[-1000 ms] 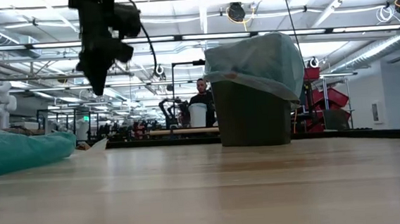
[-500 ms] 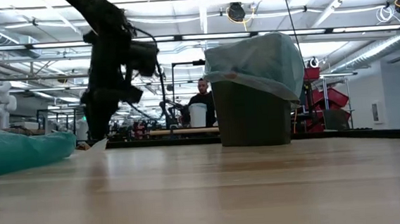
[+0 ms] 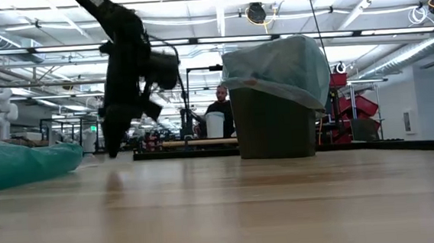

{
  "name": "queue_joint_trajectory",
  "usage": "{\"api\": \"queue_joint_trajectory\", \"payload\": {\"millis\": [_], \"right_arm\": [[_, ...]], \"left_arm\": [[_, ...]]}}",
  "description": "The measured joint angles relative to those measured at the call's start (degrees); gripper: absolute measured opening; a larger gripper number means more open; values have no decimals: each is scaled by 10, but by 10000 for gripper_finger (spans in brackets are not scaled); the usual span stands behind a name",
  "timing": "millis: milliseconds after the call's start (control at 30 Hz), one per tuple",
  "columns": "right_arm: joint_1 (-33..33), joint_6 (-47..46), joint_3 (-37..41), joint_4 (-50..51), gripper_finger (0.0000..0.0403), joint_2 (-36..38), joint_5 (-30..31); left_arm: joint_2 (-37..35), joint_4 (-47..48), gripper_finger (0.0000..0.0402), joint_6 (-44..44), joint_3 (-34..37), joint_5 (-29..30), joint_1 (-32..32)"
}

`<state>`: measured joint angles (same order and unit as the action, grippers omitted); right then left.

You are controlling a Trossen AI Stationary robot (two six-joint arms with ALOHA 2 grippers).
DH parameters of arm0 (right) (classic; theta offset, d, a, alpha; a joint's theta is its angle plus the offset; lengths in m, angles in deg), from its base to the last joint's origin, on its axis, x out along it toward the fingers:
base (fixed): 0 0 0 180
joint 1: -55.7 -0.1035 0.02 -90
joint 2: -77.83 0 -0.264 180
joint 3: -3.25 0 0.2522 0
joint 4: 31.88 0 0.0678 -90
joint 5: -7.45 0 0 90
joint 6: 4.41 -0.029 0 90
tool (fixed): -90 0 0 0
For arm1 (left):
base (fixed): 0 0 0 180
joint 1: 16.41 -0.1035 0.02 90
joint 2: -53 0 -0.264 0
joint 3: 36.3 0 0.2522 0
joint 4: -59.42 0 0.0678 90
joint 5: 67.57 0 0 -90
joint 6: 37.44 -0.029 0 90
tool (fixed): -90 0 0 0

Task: Place trash/remove bag and relplace
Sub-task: Put the transparent plastic into the trash bin

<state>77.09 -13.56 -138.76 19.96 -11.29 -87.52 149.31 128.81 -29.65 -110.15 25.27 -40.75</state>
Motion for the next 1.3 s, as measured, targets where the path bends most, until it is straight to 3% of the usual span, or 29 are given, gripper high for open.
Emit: {"api": "queue_joint_trajectory", "payload": {"millis": [233,467,667,833,1100,1300], "right_arm": [[0,11,0,0,244,0,0],[0,10,0,-2,244,0,2],[0,9,0,-7,244,-2,4],[0,9,0,-7,244,-9,5],[0,-4,0,-6,244,-9,3],[-5,-4,0,-4,244,-9,2]], "left_arm": [[-109,6,3,3,-79,-42,-4],[-140,-47,1,2,-257,-34,-8],[-83,-155,1,-26,-404,-99,-8],[0,-177,1,-26,-484,-174,-7],[115,-186,5,-43,-520,-201,10],[133,-186,68,-53,-520,-212,17]]}}
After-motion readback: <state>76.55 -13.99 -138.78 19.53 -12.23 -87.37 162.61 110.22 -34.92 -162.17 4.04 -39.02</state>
